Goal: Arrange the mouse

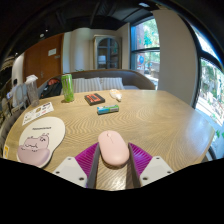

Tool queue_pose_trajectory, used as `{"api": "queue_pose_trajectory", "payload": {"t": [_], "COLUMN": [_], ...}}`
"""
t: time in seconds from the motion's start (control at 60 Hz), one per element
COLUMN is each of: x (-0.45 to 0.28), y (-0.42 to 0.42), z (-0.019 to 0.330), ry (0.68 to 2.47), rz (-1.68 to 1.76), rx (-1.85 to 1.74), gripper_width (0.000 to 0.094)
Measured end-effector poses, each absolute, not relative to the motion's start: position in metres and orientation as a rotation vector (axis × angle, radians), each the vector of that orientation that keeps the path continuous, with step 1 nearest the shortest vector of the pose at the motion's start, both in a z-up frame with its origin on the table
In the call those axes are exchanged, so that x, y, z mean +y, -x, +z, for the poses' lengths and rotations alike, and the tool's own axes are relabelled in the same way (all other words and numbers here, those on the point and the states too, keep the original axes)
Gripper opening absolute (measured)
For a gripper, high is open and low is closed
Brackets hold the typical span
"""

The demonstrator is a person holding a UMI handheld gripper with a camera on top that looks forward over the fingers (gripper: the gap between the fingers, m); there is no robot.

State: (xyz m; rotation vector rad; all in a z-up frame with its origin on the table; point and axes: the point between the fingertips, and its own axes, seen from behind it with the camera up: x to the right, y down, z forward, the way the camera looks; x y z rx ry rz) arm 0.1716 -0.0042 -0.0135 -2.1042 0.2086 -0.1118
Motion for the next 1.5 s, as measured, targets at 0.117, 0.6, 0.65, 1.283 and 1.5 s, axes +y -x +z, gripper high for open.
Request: {"api": "queue_pose_trajectory", "payload": {"t": [0.117,0.6,0.65,1.283,1.5], "x": [-0.007,0.026,0.038,0.052,0.001], "y": [-0.171,0.01,0.037,0.104,0.086], "z": [-0.012,0.119,0.103,0.003,0.049], "ry": [2.096,1.917,1.951,2.219,2.12], "rz": [-0.148,0.011,0.034,0.105,0.213], "rx": [0.204,0.146,0.132,-0.074,-0.149], "gripper_width": [0.0437,0.04,0.04,0.0844,0.0846]}}
